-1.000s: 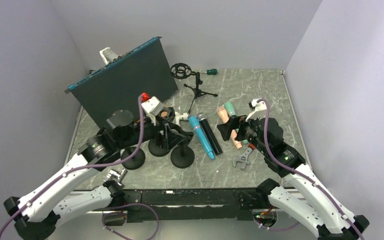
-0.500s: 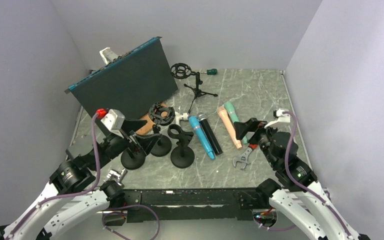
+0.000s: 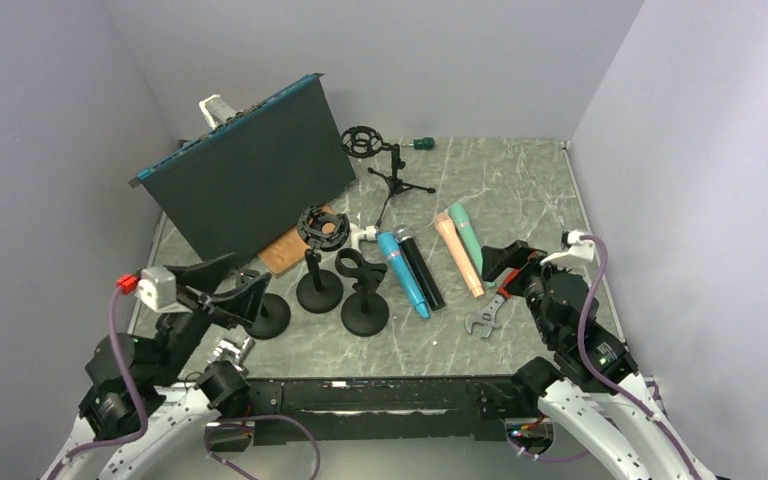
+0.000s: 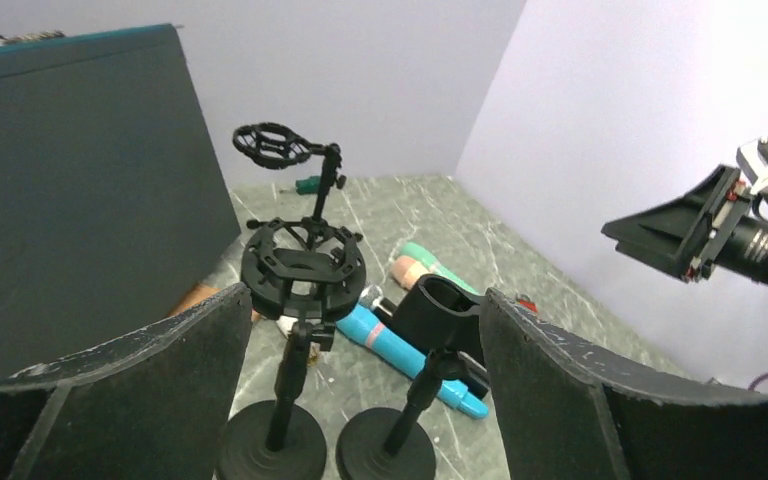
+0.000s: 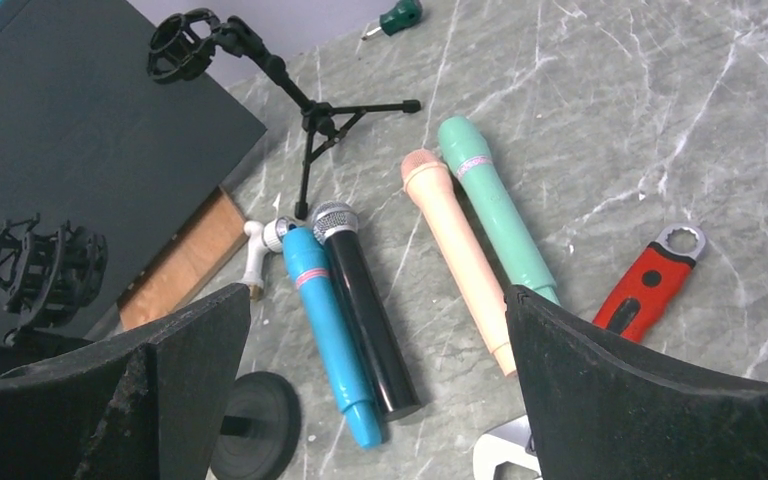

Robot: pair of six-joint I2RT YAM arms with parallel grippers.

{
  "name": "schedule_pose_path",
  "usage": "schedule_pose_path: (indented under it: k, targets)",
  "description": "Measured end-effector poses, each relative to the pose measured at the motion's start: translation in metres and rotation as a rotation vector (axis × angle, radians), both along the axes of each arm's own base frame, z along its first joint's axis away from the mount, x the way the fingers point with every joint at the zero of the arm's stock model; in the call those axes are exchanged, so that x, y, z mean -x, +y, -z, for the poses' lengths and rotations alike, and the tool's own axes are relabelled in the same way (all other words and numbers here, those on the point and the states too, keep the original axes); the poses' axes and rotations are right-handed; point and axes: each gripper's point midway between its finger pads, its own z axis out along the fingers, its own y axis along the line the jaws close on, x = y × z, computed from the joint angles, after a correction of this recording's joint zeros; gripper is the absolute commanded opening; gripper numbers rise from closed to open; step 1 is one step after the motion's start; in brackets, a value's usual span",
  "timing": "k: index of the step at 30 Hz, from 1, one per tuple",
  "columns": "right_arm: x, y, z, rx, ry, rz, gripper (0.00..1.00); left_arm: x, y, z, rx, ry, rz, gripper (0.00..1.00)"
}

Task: Remove the microphone from the stand

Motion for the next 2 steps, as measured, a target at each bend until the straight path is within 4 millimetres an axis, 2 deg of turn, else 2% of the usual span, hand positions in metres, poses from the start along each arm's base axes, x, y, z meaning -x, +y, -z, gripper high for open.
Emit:
schedule_pose_path:
  k: [2]
  targets:
    - [0.0004, -0.0001, 0.0014, -0.002, -0.004, -0.001, 1.00, 0.0024, 0.0087, -0.0011, 0.023, -0.015, -0.024, 0.87]
